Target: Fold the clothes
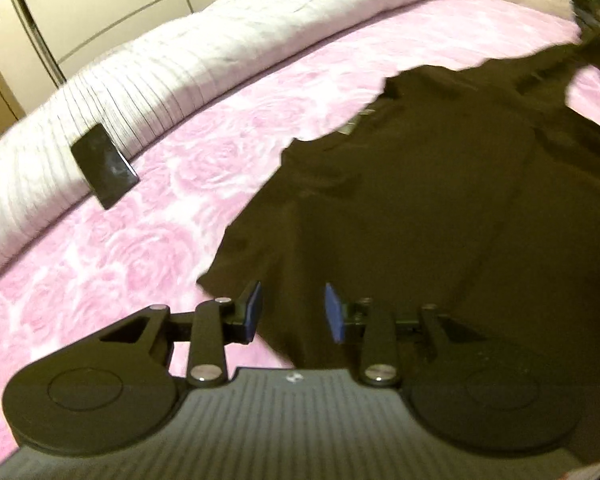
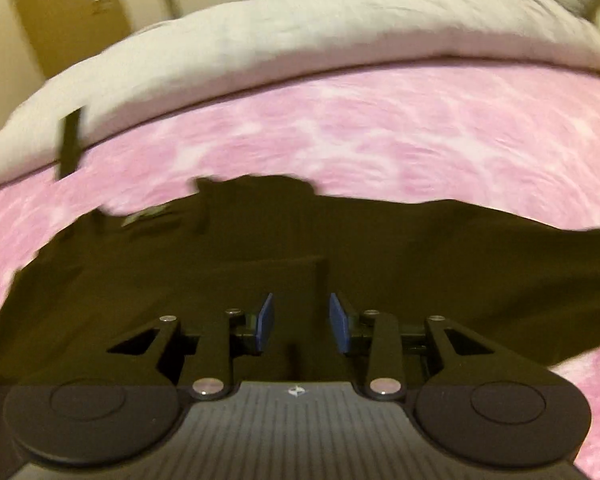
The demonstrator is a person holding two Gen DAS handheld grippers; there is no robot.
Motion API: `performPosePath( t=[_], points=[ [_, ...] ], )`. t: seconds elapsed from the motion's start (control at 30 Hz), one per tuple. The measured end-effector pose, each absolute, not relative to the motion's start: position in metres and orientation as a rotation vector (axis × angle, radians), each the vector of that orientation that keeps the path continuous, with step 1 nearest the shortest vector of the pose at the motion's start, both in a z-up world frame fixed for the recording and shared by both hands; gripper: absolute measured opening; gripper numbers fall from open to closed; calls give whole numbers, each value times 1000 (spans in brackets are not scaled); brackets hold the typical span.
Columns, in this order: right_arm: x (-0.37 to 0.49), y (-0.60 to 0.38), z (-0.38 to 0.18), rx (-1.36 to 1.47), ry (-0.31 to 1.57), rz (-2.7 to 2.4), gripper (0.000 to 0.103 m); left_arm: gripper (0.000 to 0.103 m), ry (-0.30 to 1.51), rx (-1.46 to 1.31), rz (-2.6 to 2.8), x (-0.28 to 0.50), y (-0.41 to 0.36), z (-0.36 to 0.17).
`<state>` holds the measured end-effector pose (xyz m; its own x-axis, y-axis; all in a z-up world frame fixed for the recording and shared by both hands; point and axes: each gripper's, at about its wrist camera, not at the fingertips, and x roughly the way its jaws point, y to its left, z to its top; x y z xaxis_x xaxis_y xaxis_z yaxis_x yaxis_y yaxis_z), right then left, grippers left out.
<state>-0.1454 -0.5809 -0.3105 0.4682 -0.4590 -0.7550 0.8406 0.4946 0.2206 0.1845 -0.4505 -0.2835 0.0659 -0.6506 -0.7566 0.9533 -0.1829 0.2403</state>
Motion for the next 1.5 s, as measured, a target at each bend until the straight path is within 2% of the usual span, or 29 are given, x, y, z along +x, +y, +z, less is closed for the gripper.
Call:
performPosePath(
  t=[0.1,0.2,0.3,0.37,0.53,0.63,0.77,0.9,1.07,1.2,1.3,1.47,1.5],
  points=[
    [-120,-564,-309,604,718,-717,35,30,562,879,-1525,196,-493,-304],
    [-94,-556,-322,555,765,-619,35,29,776,775,-1513,218,-522,-321],
    [-77,-555,-345,549,859,-564,35,31,940,599,-1548,245,-527,-316],
    [-80,-552,-348,520,880,-550,34,34,976,533,-1545,261,-524,-309],
    [-87,-547,-339,503,943,-592,32,33,875,753,-1457,267,-536,-324],
    [-78,-543,-325,490,900,-605,34,37,780,834,-1453,260,-546,-335],
    [-56,-536,-323,462,852,-537,36,37,703,871,-1462,255,-547,-331],
    [-58,-539,-343,538,940,-540,35,33,679,852,-1435,266,-522,-314],
    [-90,-530,-339,570,989,-579,33,33,627,956,-1511,233,-466,-310],
    [-132,-538,-323,693,861,-743,34,32,521,1096,-1519,198,-434,-330],
    [-155,-555,-322,773,773,-850,42,31,493,1092,-1468,193,-429,-322],
    [-179,-589,-337,882,682,-957,43,32,389,1090,-1450,173,-417,-303],
    [-179,-592,-341,883,699,-960,37,32,390,1108,-1456,169,-415,-303]
  ],
)
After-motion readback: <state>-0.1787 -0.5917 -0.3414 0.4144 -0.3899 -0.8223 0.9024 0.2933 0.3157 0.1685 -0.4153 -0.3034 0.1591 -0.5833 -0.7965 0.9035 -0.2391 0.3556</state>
